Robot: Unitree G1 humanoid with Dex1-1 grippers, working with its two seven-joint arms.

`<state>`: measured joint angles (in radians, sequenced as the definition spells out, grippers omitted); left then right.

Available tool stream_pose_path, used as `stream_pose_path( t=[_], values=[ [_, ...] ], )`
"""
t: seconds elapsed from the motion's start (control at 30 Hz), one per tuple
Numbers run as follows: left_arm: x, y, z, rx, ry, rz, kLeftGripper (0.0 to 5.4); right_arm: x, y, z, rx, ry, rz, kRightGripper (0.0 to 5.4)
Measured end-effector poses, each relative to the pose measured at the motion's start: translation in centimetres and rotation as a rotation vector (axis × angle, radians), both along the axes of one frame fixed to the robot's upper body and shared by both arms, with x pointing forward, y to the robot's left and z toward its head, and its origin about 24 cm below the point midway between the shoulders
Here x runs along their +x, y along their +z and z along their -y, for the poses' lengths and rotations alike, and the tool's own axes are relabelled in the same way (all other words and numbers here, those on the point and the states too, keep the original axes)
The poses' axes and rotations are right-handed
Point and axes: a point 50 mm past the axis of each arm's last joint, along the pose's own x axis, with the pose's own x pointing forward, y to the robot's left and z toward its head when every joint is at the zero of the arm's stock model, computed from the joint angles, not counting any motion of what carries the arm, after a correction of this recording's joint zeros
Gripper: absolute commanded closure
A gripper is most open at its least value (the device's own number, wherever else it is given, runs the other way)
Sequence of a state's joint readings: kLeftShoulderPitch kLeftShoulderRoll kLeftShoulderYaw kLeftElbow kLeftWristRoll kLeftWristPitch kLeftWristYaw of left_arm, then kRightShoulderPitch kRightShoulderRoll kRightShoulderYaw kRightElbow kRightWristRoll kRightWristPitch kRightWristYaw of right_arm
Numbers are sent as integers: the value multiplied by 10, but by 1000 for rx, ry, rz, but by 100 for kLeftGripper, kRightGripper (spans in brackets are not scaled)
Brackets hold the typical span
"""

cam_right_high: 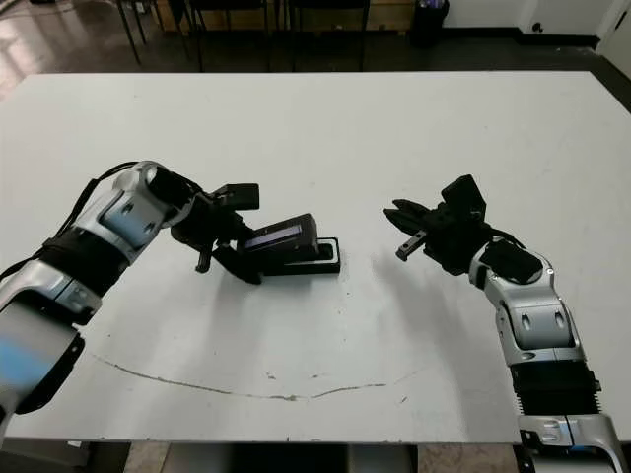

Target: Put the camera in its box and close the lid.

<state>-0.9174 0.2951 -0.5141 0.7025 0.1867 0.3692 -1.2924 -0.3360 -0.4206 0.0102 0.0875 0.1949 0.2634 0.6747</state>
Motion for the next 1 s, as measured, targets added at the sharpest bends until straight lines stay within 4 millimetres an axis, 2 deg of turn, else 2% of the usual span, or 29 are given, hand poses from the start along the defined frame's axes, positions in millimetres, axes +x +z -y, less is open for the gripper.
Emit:
stream_pose_path(
  t=[0.27, 0.67, 1.0],
  values=[
    [1, -5, 20, 6, -11, 5, 413, -3, 3, -1, 16, 0, -4, 540],
    [-2, 0, 30, 45, -75, 30, 413, -3, 9, 2, 30, -13, 25, 540],
    [-2, -3, 40, 73, -61, 37, 413, -7, 10, 3, 56, -18, 30, 540]
  ],
)
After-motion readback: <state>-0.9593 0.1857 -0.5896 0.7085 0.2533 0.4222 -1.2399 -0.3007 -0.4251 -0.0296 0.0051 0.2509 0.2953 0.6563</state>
